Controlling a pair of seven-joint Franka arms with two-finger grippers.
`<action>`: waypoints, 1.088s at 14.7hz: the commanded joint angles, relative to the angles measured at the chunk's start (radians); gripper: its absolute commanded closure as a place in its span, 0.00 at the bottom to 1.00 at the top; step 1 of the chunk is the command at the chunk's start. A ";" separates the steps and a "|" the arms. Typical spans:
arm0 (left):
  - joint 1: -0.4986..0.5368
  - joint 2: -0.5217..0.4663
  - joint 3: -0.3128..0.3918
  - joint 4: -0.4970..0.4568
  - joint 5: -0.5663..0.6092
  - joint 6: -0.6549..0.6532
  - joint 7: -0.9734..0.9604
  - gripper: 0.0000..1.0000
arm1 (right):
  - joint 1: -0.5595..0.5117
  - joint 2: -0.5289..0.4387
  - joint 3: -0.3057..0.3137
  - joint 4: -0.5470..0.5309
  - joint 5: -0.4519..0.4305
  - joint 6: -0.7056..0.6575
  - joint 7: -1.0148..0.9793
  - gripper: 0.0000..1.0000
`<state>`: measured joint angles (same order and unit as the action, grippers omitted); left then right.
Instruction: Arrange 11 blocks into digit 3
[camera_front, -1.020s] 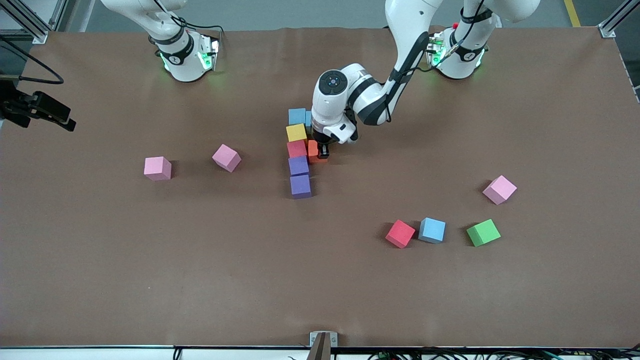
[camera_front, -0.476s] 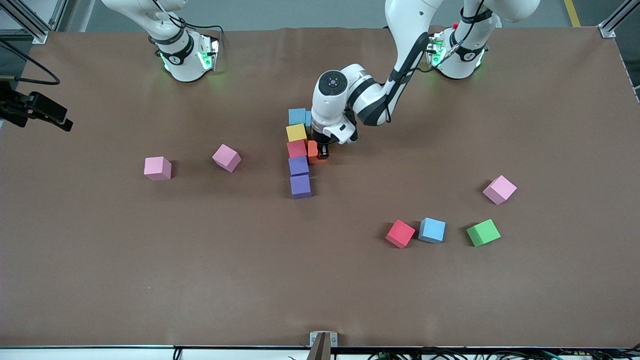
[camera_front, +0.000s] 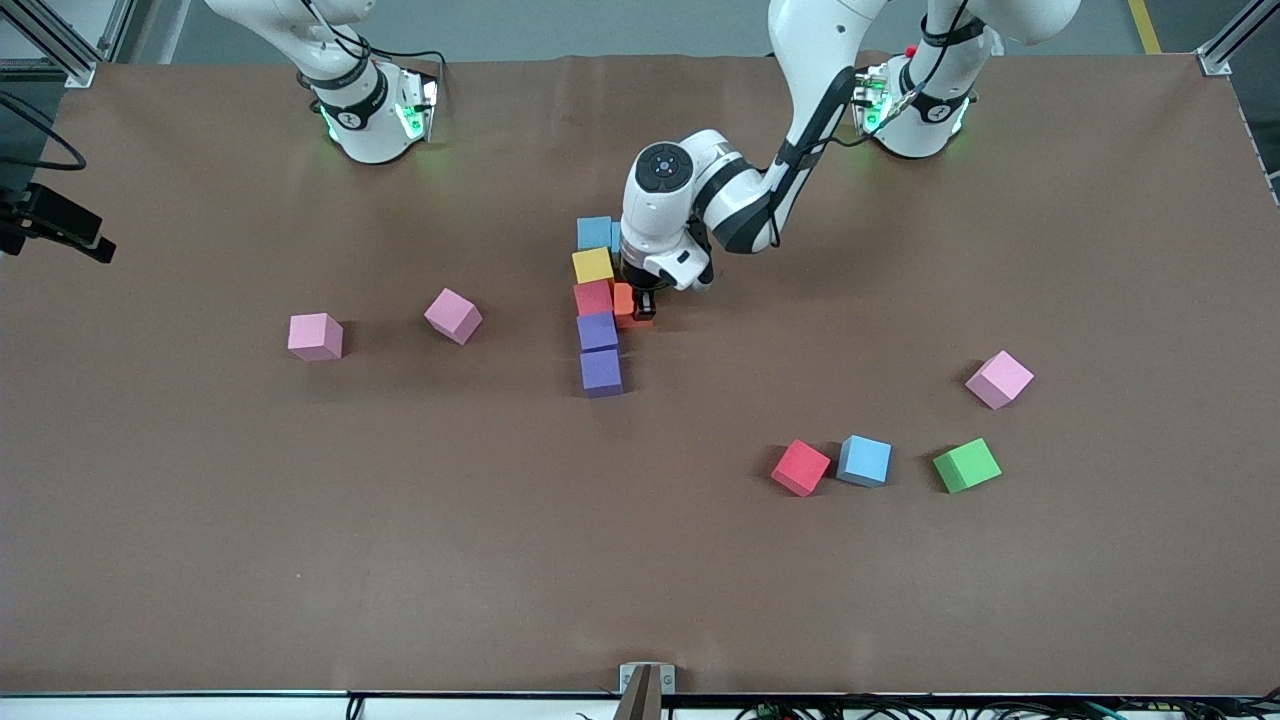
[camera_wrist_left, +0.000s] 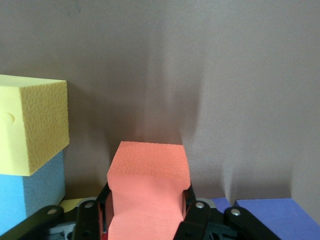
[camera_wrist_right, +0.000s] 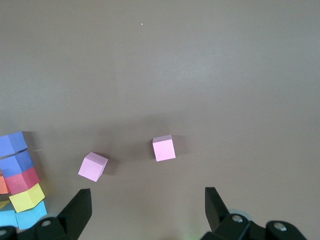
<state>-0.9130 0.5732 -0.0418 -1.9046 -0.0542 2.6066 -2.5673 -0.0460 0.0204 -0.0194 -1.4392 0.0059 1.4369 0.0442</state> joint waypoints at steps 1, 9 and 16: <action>0.005 0.043 0.002 0.032 0.019 0.024 0.010 0.95 | -0.009 -0.027 0.013 -0.029 0.005 0.010 -0.007 0.00; 0.011 0.043 0.003 0.033 0.019 0.023 0.010 0.32 | -0.008 -0.028 0.015 -0.029 0.005 0.017 0.036 0.00; 0.008 -0.019 0.005 0.033 0.040 -0.048 0.025 0.01 | -0.005 -0.028 0.016 -0.029 0.003 0.057 0.014 0.00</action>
<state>-0.9110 0.5962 -0.0356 -1.8806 -0.0393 2.6126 -2.5499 -0.0457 0.0204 -0.0090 -1.4391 0.0059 1.4758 0.0631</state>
